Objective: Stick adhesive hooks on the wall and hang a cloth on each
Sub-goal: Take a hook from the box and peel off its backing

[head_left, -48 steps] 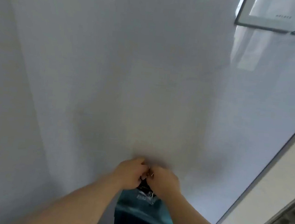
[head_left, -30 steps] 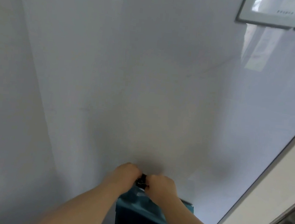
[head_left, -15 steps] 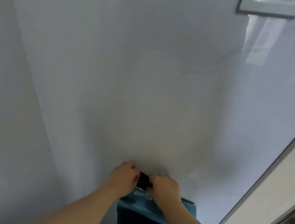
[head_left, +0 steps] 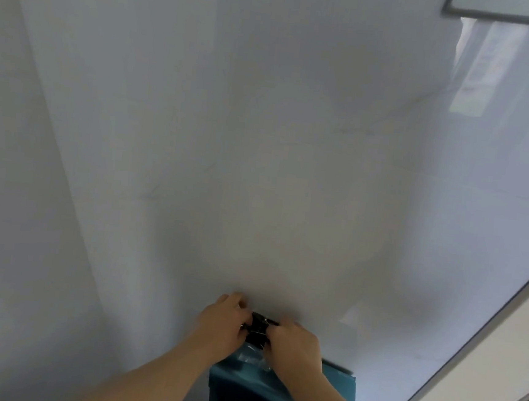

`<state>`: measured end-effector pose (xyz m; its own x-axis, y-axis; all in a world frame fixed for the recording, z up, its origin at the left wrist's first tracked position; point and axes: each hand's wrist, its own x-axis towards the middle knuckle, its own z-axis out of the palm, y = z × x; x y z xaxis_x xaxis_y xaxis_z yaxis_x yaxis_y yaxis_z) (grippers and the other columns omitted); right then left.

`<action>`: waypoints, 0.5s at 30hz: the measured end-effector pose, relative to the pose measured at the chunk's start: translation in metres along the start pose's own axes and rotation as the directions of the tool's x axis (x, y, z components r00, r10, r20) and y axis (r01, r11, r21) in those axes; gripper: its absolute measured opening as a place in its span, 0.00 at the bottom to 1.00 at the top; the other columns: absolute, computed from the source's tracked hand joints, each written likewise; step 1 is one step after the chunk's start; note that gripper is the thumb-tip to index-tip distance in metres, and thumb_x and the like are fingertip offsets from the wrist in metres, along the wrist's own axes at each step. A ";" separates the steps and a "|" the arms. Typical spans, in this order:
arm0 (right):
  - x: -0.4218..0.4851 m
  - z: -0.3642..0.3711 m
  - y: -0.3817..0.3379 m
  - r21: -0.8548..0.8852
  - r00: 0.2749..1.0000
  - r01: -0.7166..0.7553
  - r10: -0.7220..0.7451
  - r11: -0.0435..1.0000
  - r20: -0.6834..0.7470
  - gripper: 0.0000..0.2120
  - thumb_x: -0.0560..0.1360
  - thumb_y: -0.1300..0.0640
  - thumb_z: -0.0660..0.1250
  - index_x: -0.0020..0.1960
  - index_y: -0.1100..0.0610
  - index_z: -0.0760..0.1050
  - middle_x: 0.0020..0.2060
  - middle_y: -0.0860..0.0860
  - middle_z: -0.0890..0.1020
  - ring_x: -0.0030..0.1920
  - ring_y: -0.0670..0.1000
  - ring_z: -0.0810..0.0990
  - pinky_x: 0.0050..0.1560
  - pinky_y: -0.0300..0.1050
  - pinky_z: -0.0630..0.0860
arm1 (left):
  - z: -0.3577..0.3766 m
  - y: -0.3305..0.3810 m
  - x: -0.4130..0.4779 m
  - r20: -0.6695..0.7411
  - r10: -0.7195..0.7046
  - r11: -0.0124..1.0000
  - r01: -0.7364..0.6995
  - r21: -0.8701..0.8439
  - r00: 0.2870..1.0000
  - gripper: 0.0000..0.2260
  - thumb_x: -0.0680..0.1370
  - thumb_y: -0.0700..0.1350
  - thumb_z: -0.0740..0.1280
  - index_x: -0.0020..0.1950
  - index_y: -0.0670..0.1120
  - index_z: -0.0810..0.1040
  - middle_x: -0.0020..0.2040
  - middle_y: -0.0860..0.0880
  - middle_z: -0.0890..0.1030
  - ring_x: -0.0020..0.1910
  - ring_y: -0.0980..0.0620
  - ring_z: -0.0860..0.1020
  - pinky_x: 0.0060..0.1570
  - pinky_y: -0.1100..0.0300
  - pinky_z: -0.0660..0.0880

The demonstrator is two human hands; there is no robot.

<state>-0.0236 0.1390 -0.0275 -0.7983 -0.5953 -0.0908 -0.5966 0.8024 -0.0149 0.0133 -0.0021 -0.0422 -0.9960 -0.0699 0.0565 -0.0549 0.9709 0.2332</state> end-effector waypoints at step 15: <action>0.004 0.009 0.008 0.134 0.952 -0.039 0.077 0.990 -0.296 0.18 0.46 0.51 0.83 0.26 0.49 0.75 0.28 0.46 0.75 0.21 0.45 0.73 0.14 0.35 0.64 | 0.000 0.000 0.005 -0.011 -0.008 0.995 0.007 -0.102 1.000 0.12 0.77 0.53 0.63 0.59 0.53 0.78 0.66 0.53 0.66 0.63 0.53 0.66 0.58 0.62 0.68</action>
<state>-0.0307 0.1431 -0.0375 -0.8303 -0.5172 0.2076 -0.5490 0.8233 -0.1444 0.0082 -0.0028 -0.0417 -0.9947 -0.0801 0.0649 -0.0542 0.9420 0.3313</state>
